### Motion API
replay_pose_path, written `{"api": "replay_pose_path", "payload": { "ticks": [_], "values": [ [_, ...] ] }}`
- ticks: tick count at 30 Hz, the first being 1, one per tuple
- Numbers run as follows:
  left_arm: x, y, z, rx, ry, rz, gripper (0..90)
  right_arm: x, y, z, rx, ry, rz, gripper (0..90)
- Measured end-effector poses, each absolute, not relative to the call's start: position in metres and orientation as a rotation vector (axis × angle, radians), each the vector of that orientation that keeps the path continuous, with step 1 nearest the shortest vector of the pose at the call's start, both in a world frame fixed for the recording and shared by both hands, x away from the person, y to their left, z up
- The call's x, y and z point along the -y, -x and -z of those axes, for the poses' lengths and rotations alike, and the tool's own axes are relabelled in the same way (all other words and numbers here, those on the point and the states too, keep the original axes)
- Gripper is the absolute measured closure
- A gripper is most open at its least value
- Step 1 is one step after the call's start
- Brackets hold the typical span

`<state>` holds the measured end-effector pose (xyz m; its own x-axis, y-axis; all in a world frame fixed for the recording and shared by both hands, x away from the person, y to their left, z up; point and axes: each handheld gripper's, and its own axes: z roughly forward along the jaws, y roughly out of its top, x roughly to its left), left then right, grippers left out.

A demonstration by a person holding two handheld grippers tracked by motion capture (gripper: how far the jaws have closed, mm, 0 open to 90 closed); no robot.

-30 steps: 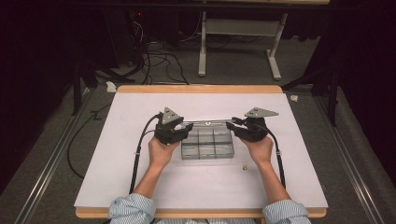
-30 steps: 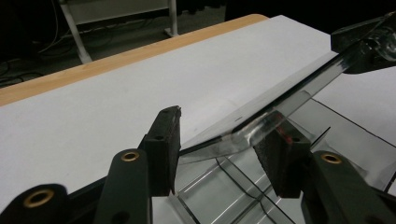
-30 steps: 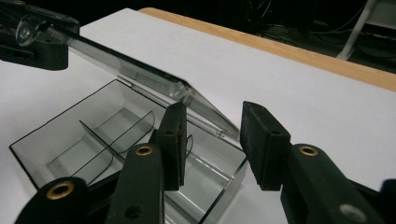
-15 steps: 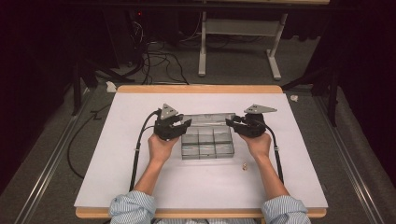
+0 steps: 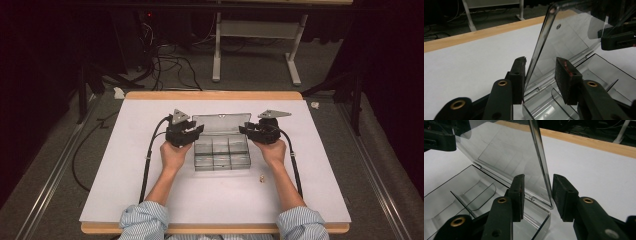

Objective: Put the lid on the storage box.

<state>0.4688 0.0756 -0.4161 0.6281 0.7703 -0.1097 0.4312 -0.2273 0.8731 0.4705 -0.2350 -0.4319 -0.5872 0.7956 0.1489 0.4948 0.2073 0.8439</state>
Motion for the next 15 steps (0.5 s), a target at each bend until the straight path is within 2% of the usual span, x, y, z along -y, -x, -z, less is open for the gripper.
{"api": "replay_pose_path", "payload": {
  "ticks": [15],
  "values": [
    [-0.0771, -0.4786, 0.4234, -0.962, -1.856, -0.391, 61.7, 0.2348, -0.4701, 0.4314, -2.177, -1.223, -1.302, 66.4]
  ]
}}
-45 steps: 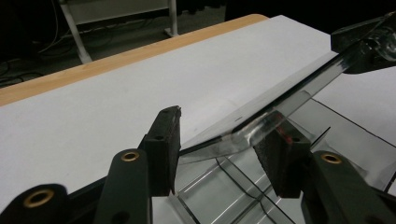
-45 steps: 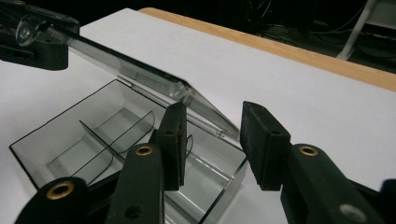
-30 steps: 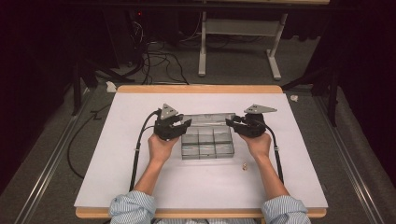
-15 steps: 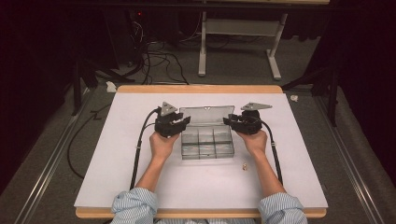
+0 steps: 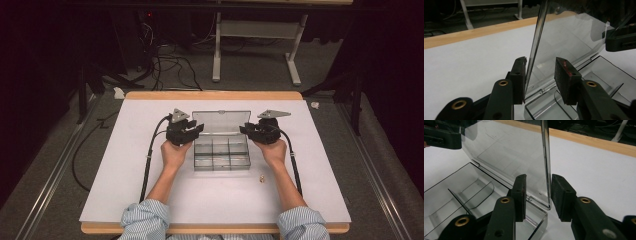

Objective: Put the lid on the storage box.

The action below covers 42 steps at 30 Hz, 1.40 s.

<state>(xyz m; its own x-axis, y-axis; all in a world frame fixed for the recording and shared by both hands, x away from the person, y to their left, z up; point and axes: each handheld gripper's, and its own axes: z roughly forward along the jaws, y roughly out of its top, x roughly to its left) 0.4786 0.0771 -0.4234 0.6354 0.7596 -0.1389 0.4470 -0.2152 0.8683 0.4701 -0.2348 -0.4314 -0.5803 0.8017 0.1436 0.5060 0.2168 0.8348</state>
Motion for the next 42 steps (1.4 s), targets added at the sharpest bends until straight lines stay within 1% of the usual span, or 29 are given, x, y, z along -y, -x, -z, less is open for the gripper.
{"api": "replay_pose_path", "payload": {
  "ticks": [3, 9, 16, 33, 34, 35, 42],
  "values": [
    [-0.074, -0.483, 0.424, -0.969, -1.882, -0.396, 61.7, 0.235, -0.47, 0.432, -2.178, -1.221, -1.297, 66.4],
    [-0.073, -0.487, 0.426, -0.987, -1.878, -0.385, 61.8, 0.237, -0.47, 0.432, -2.188, -1.237, -1.293, 68.0],
    [-0.073, -0.491, 0.433, -1.006, -1.906, -0.379, 64.0, 0.235, -0.472, 0.437, -2.187, -1.269, -1.262, 69.0],
    [-0.071, -0.496, 0.438, -1.021, -1.879, -0.381, 63.9, 0.231, -0.476, 0.441, -2.162, -1.283, -1.22, 71.3],
    [-0.066, -0.494, 0.439, -1.065, -1.814, -0.332, 63.9, 0.231, -0.476, 0.442, -2.161, -1.289, -1.215, 71.4],
    [-0.071, -0.497, 0.439, -1.022, -1.878, -0.382, 63.9, 0.231, -0.476, 0.442, -2.163, -1.29, -1.213, 71.4],
    [-0.071, -0.499, 0.441, -1.026, -1.886, -0.389, 63.9, 0.231, -0.478, 0.445, -2.168, -1.289, -1.2, 71.7]
  ]
}}
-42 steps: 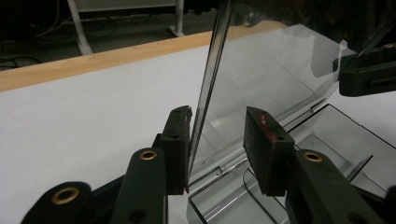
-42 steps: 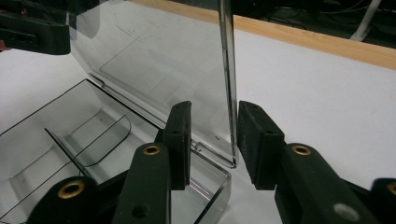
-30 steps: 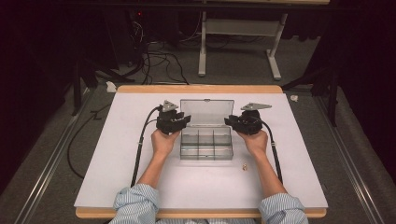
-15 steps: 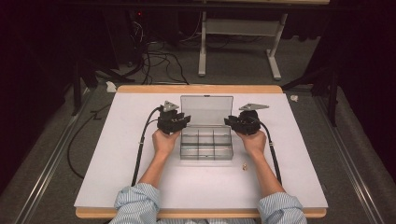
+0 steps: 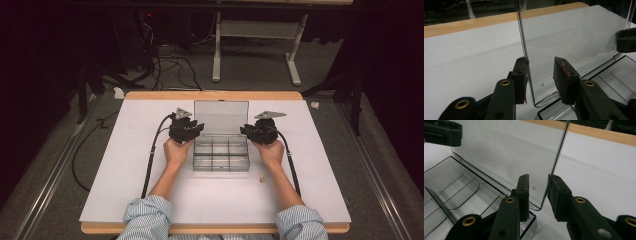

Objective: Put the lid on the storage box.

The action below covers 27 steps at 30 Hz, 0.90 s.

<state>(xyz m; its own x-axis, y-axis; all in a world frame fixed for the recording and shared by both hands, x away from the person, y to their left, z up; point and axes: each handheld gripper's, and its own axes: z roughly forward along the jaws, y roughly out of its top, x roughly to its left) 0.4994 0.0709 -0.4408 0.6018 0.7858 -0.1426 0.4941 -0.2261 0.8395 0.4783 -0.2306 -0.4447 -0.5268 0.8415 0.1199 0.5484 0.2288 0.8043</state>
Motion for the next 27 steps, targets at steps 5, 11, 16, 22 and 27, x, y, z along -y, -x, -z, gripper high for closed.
{"api": "replay_pose_path", "payload": {
  "ticks": [5, 11, 16, 22, 27],
  "values": [
    [-0.0717, -0.5005, 0.4419, -1.032, -1.874, -0.373, 64.5, 0.2311, -0.4789, 0.4457, -2.168, -1.299, -1.205, 71.8],
    [-0.073, -0.5016, 0.4433, -1.033, -1.875, -0.364, 64.7, 0.2314, -0.4791, 0.4465, -2.173, -1.311, -1.202, 71.7],
    [-0.0724, -0.5022, 0.4448, -1.04, -1.881, -0.367, 63.7, 0.2316, -0.4797, 0.4473, -2.175, -1.315, -1.2, 71.1],
    [-0.0715, -0.5031, 0.4468, -1.045, -1.888, -0.364, 61.4, 0.2321, -0.4802, 0.4483, -2.177, -1.329, -1.197, 70.3],
    [-0.0696, -0.503, 0.449, -1.049, -1.89, -0.369, 58.5, 0.2329, -0.4808, 0.4489, -2.179, -1.335, -1.198, 69.8]
  ]
}}
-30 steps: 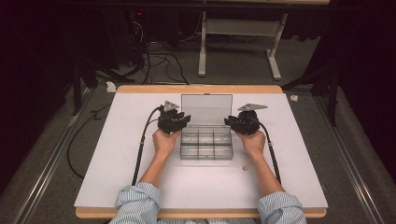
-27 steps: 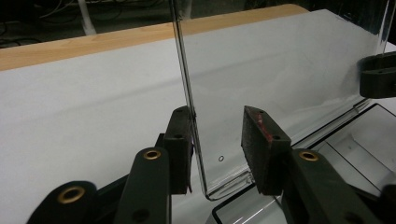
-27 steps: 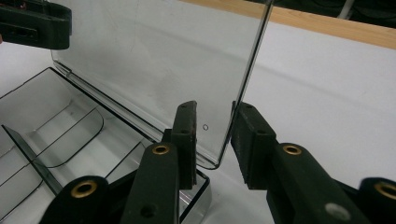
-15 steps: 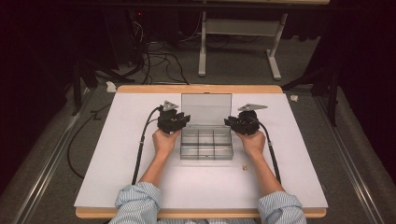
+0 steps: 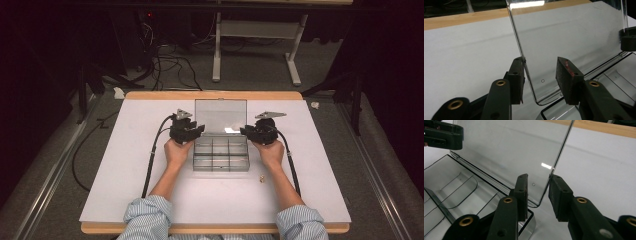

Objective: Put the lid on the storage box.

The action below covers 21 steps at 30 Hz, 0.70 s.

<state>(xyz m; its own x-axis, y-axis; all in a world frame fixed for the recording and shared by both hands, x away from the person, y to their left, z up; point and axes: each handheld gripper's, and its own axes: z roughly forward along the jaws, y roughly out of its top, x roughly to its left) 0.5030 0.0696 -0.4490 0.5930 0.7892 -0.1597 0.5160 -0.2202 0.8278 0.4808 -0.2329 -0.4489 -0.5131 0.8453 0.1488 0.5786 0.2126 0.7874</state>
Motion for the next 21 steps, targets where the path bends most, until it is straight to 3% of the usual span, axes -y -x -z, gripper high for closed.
{"api": "replay_pose_path", "payload": {
  "ticks": [21],
  "values": [
    [-0.0699, -0.506, 0.454, -1.073, -1.89, -0.324, 54.1, 0.2336, -0.4821, 0.4495, -2.171, -1.36, -1.187, 67.5]
  ]
}}
